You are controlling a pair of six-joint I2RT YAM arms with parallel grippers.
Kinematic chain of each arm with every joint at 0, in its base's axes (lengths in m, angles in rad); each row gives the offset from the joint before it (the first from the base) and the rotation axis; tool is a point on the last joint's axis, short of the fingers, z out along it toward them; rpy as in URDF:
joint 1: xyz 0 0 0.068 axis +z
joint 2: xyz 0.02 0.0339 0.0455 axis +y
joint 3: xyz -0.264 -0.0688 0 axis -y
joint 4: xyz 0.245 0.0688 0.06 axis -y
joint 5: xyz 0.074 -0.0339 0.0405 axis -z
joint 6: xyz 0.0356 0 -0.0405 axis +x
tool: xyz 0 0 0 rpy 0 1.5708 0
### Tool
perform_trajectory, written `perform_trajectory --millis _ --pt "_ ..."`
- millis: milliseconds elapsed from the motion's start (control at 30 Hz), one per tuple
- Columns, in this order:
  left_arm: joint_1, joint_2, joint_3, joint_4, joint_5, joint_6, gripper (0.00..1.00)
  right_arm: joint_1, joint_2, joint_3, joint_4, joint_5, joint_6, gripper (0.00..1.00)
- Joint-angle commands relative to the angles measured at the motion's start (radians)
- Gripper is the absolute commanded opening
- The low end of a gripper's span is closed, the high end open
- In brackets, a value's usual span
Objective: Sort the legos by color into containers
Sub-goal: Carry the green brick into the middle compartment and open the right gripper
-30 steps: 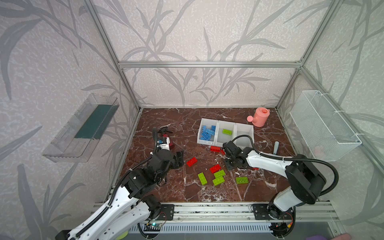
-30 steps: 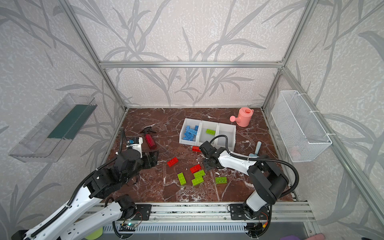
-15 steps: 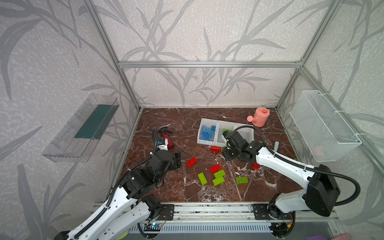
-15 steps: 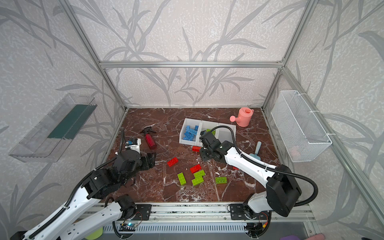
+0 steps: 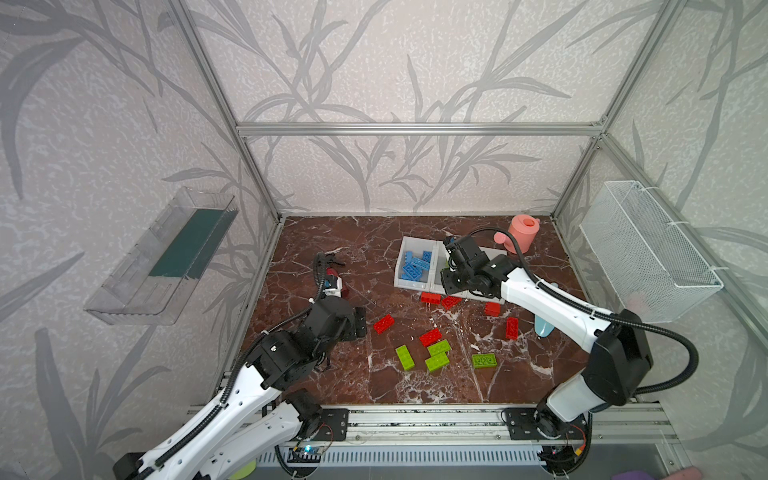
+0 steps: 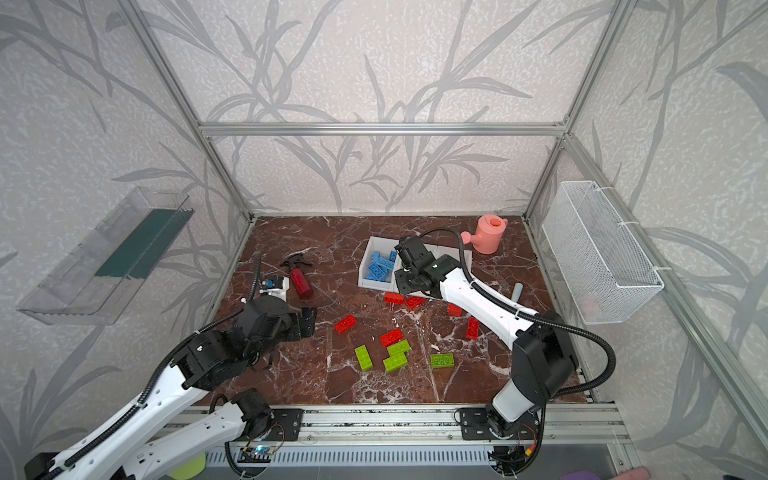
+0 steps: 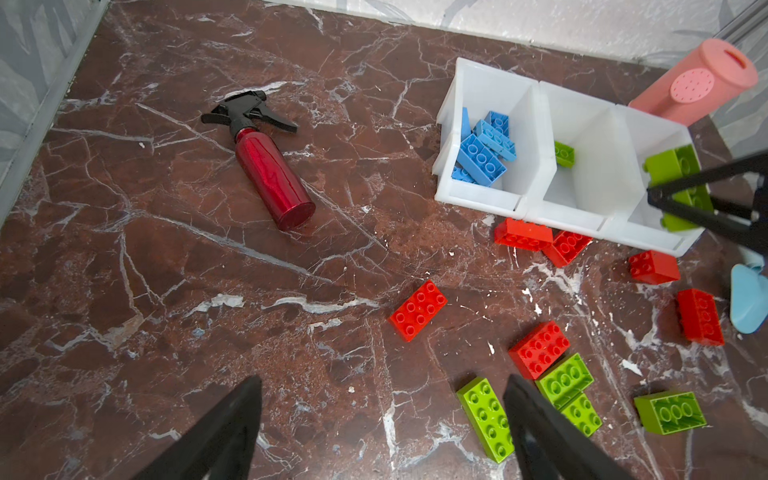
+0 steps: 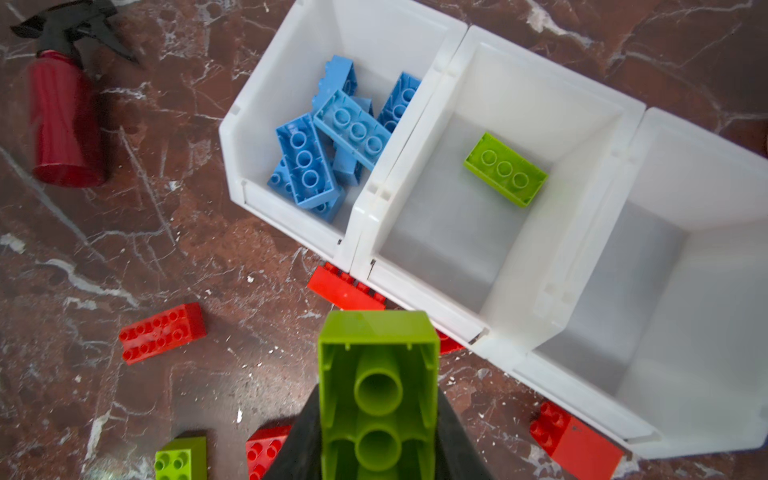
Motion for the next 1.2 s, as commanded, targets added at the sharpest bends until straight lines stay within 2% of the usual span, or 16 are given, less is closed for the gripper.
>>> perform_trajectory --millis 0,267,467,533,600,667,867,1000,1167 --pt "0.003 -0.004 0.017 -0.023 0.005 0.022 0.97 -0.032 0.062 0.075 -0.031 -0.017 -0.02 0.26" --pt "0.004 0.006 0.017 -0.032 0.001 0.021 0.99 -0.102 0.242 0.235 -0.043 -0.045 -0.038 0.26" --pt "0.004 0.0 0.005 -0.022 0.015 0.018 0.98 -0.138 0.322 0.284 -0.042 -0.074 -0.032 0.27" --pt "0.004 0.0 0.005 -0.023 0.017 0.017 0.98 -0.144 0.337 0.294 -0.048 -0.075 -0.027 0.32" --pt "0.004 0.001 0.005 -0.022 0.02 0.017 0.97 -0.149 0.345 0.299 -0.05 -0.077 -0.025 0.43" --pt "0.004 0.006 0.002 -0.019 0.025 0.015 0.97 -0.151 0.341 0.299 -0.05 -0.075 -0.027 0.53" --pt "0.002 0.028 -0.014 0.009 0.061 -0.014 0.95 -0.154 0.295 0.26 -0.028 -0.064 -0.039 0.68" --pt "-0.007 0.05 -0.035 0.019 0.075 -0.08 0.94 -0.153 0.226 0.206 -0.002 -0.059 -0.042 0.72" --pt "-0.053 0.111 -0.057 0.025 0.07 -0.203 0.92 -0.153 0.049 0.057 0.083 -0.084 -0.012 0.74"
